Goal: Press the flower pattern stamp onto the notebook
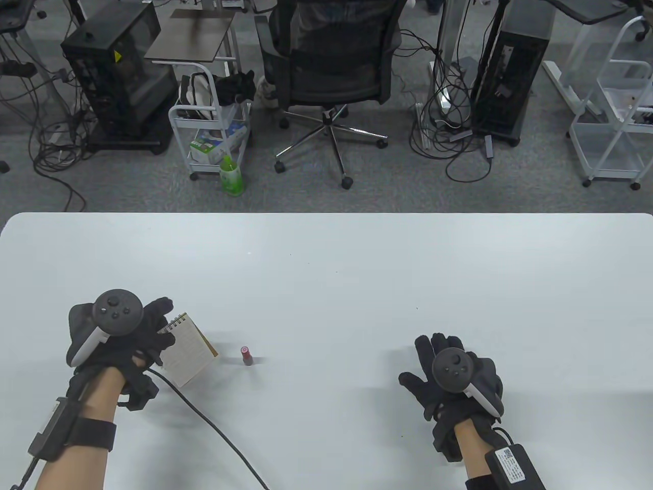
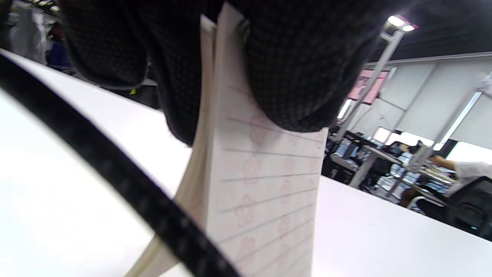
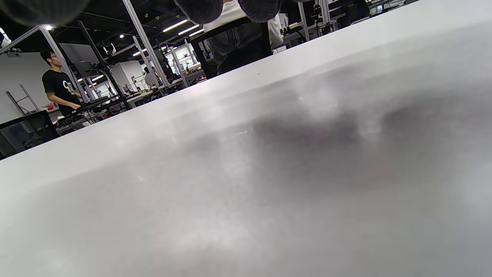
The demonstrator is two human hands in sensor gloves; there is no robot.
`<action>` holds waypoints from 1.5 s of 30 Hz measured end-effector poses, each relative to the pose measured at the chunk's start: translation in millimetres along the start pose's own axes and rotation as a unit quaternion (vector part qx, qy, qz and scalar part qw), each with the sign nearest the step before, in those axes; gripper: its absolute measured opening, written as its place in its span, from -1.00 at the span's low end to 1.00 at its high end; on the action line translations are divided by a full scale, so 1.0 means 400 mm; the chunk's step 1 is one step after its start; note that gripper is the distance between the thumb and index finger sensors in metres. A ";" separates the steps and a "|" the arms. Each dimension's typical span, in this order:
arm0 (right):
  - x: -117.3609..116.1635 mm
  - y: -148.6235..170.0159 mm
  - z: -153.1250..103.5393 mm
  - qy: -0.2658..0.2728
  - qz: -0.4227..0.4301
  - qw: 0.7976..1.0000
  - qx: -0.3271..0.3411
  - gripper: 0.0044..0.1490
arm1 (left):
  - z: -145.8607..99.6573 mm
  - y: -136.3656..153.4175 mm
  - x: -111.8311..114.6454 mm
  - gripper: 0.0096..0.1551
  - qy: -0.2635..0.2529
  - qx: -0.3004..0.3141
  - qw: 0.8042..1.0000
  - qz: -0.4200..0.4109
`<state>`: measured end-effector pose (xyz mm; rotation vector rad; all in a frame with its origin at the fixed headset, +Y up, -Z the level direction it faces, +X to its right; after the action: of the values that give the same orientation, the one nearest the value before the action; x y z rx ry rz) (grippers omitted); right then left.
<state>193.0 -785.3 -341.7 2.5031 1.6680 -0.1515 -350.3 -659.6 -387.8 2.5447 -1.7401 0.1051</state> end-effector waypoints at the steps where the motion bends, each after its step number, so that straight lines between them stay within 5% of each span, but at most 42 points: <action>1: 0.000 0.000 0.000 0.000 0.000 1.000 0.000 0.12 | -0.010 -0.025 -0.011 -0.16 -0.004 0.014 1.000 0.005; 6: 0.010 -0.005 -0.009 0.002 0.019 1.000 0.004 0.12 | -0.066 -0.183 -0.024 -0.17 0.012 0.105 0.994 0.009; 11: 0.010 -0.018 -0.012 0.000 0.016 1.000 0.011 0.11 | -0.109 -0.333 0.019 -0.17 0.048 0.177 0.983 -0.009; 21: 0.010 -0.020 -0.013 -0.003 0.018 1.000 0.020 0.11 | -0.170 -0.522 0.258 -0.19 0.210 0.287 0.933 -0.062; 25: 0.010 -0.022 -0.012 -0.004 0.024 0.999 0.025 0.11 | -0.163 -0.528 0.335 -0.20 0.255 0.274 0.924 -0.080; 32: 0.009 -0.014 -0.008 -0.007 0.020 1.000 0.021 0.11 | -0.081 -0.479 0.424 -0.21 0.260 0.216 0.939 -0.067; 38: 0.001 -0.010 -0.004 -0.014 0.016 1.000 0.018 0.10 | -0.046 -0.479 0.436 -0.23 0.185 0.197 0.962 0.026; 45: -0.001 -0.013 -0.005 -0.019 0.009 1.000 0.018 0.10 | -0.040 -0.486 0.459 -0.19 0.147 0.186 0.968 0.080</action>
<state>188.1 -783.4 -340.1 2.5236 1.6421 -0.2269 -103.0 -758.2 -357.5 2.4389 -1.9467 0.8462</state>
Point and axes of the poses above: the tracker on the back of each hand, its own y axis roughly to the little-finger side, its own z axis roughly from the wrist to the fingertips, x = y × z, the point moved 4 cm from there along z, roughly from the wrist to the fingertips, and after that the axes turned 5 degrees about -x, right-handed, at the moved point
